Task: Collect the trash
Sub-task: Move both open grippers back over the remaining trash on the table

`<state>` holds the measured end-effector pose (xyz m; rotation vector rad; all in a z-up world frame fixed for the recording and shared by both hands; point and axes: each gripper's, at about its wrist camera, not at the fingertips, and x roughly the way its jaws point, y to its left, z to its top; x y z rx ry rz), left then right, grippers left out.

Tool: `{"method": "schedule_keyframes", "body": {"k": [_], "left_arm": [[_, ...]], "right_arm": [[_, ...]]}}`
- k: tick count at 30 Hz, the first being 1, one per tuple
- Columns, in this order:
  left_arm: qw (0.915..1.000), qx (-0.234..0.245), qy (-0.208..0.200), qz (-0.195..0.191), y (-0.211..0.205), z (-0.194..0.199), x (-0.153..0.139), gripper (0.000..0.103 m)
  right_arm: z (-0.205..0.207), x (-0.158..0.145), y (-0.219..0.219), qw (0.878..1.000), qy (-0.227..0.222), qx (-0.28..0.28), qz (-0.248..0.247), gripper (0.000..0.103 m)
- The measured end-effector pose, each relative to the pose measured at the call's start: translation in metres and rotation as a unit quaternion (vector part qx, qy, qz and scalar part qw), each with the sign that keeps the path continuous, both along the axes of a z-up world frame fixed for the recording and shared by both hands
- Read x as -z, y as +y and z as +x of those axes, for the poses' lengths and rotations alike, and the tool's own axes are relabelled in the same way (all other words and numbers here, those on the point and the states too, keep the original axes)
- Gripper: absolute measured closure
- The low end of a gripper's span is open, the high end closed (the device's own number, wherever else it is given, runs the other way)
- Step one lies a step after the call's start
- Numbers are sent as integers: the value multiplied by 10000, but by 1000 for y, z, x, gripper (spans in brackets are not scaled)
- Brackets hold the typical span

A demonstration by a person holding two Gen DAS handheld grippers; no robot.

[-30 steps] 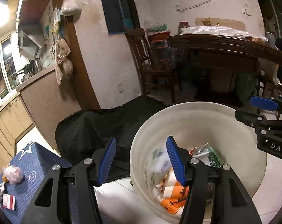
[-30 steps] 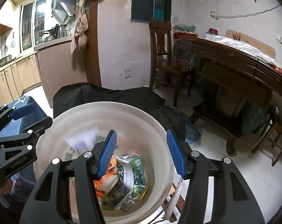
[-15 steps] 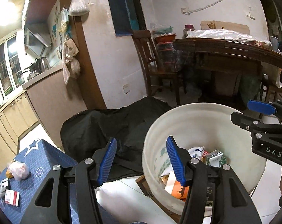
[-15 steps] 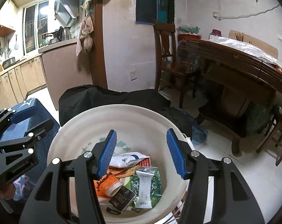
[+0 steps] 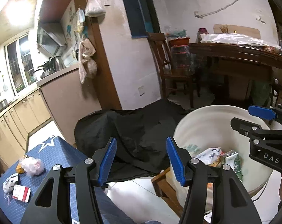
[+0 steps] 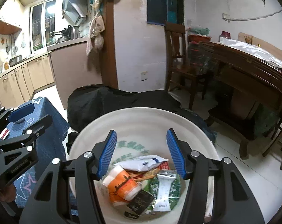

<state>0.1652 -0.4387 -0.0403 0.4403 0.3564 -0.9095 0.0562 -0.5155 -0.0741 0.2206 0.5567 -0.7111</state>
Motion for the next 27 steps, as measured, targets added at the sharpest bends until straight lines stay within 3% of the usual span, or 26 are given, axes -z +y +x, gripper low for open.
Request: {"method": "schedule_keyframes", "body": {"k": [14,27], "left_arm": [[9969,-784,20,29,61,52,1,45],[9885,-1498,202,25,130,102,10,45]], "right_arm": [[65,0,45,9976,39,-695,-14,49],[124,4,89,9918,115,-1272,39,49]]}}
